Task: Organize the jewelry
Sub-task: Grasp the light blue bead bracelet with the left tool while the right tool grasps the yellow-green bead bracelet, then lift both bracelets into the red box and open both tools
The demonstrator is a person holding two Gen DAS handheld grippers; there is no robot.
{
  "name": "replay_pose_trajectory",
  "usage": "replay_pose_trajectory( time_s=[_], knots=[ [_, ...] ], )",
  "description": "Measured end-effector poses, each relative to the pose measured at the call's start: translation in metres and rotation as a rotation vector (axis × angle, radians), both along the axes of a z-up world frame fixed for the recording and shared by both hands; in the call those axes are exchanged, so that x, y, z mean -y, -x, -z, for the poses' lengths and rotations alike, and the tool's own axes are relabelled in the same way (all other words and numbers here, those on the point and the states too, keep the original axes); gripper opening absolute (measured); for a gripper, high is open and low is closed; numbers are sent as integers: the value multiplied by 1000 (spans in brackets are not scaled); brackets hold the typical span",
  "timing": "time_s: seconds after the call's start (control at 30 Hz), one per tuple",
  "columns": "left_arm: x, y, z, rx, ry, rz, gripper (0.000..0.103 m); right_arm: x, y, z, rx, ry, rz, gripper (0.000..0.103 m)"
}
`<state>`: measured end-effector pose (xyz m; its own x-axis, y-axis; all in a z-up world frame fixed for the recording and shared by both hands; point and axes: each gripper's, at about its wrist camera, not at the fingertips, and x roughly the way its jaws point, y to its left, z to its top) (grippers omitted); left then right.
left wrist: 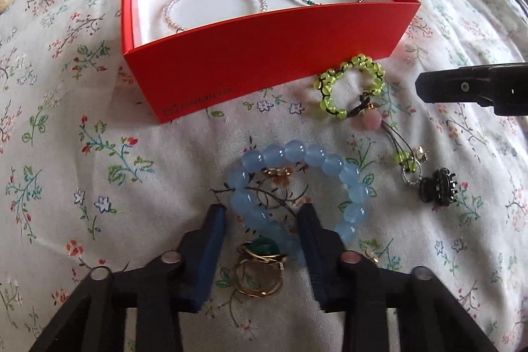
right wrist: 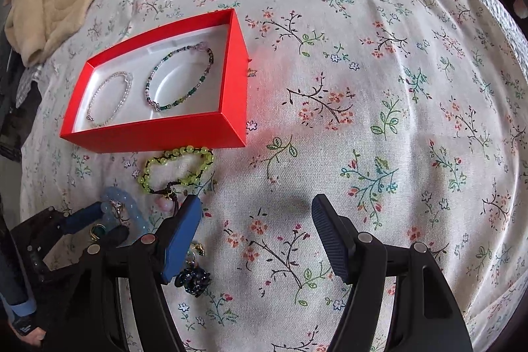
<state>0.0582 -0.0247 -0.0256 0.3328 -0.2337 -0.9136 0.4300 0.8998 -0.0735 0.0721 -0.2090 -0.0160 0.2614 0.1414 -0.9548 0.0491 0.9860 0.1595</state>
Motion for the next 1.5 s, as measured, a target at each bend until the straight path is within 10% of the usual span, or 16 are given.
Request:
replay_pose_trajectory(
  time_s=[0.17,0.93,1.5],
  knots=[
    [-13,2,0,-26,34,-13,8,-5,-4,2,-1,6,-10,72],
    [-37,10,-40,31,140,-91,9,-47,-20,10,10,-134,-26,63],
    [-50,7,-45,31,143,-152,9,-76,-7,13,5,-28,-156,14]
  ],
)
